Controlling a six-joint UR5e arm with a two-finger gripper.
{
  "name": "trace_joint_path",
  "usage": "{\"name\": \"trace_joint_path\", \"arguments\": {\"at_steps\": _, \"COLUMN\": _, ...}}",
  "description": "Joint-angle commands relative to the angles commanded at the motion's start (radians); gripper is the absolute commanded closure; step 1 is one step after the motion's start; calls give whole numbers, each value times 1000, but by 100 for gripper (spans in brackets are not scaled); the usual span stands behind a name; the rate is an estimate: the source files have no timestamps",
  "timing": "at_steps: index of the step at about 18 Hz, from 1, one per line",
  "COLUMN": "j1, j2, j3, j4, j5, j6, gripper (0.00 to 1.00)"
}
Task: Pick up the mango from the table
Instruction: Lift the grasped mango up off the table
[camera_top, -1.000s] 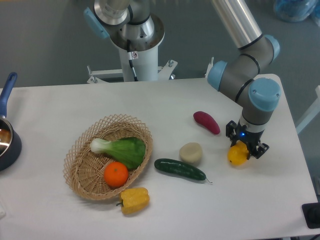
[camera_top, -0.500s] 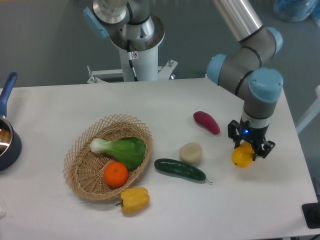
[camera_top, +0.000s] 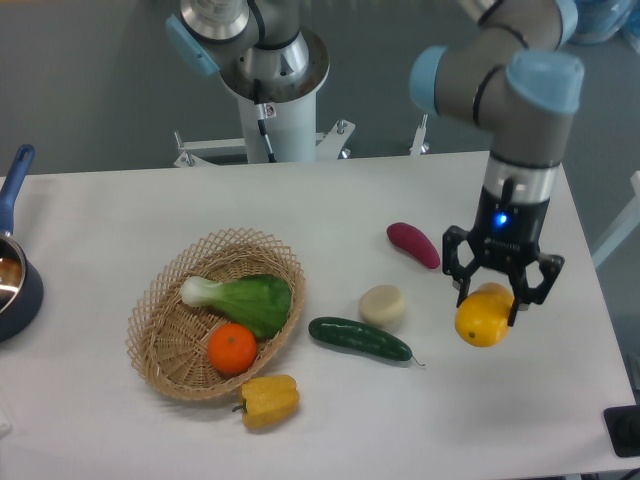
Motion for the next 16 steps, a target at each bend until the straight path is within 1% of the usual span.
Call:
{"name": "trace_joint_path", "arguments": {"at_steps": 2, "j1": 0, "j2": 12, "j3": 0, "j4": 0, "j5": 0, "j6": -29, "gripper": 69}}
{"name": "trace_joint_path", "arguments": {"at_steps": 12, "j1": -11, "j2": 22, "j3": 8, "j4": 0, "j5": -3, "j6": -77, "gripper": 69}}
{"name": "trace_joint_path", "arguments": {"at_steps": 16, "j1": -17, "j2": 22, "j3": 26, "j4": 0, "j5": -3, "j6": -100, "gripper": 69}}
